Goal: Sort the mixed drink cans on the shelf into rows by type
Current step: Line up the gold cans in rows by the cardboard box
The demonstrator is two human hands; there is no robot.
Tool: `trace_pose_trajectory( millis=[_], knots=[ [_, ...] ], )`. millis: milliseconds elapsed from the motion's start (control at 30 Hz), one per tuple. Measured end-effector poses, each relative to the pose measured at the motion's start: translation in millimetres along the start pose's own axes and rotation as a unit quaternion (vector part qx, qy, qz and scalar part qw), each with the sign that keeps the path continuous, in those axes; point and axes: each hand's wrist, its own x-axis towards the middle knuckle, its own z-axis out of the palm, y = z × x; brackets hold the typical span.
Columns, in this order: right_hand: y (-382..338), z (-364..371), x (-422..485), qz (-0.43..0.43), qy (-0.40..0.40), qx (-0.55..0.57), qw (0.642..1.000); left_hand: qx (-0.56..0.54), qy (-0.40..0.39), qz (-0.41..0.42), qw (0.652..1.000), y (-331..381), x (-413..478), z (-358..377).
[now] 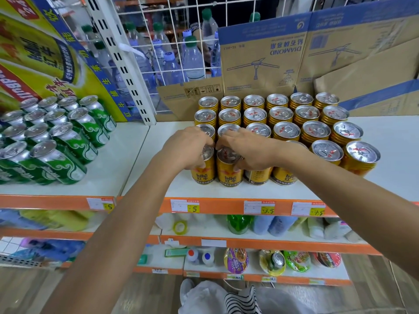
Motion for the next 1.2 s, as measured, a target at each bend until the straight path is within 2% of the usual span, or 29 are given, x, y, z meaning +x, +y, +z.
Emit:
trace_pose_trajectory(
  millis=[133, 200, 267, 400, 533, 633, 800, 1033, 1200],
  knots=[
    [4.3, -1.2, -6.1, 0.001, 0.018, 0.039, 0.999, -0.005, 0.001, -0.003, 1.000, 0.9, -1.9, 3.6],
    [12.8, -7.0, -14.4, 0.036, 0.057, 0.048, 0.997, -0.012, 0.015, 0.000, 1.000, 4.7, -4.0, 6.8],
    [21.7, -15.9, -24.6, 0.086, 0.084, 0.004, 0.993, -0.036, 0.047, 0.017, 0.998, 11.7, -3.9, 7.8],
    [29.2, -20.3, -38.6, 0.127, 0.027, -0.073, 0.989, -0.047, 0.076, 0.053, 0.995, 28.6, 7.9, 5.1],
    [30.5, -7.4, -35.0, 0.148, 0.030, -0.089, 0.984, -0.043, 0.039, 0.065, 0.996, 32.0, 19.6, 2.7],
    [34.1, -3.0, -28.5, 0.149, 0.044, -0.113, 0.981, -0.016, 0.024, 0.072, 0.997, 31.8, 24.0, -1.1],
    [38.0, -1.0, -24.4, 0.137, 0.025, -0.070, 0.988, 0.006, 0.017, 0.070, 0.997, 36.3, 30.1, -3.8],
    [35.9, -11.2, -31.9, 0.071, -0.039, -0.050, 0.995, 0.007, 0.011, 0.065, 0.998, 37.3, 31.8, -5.0],
    [35.4, -11.6, -33.0, 0.031, -0.049, -0.014, 0.998, 0.011, 0.011, 0.055, 0.998, 38.9, 31.3, -6.3]
  ],
)
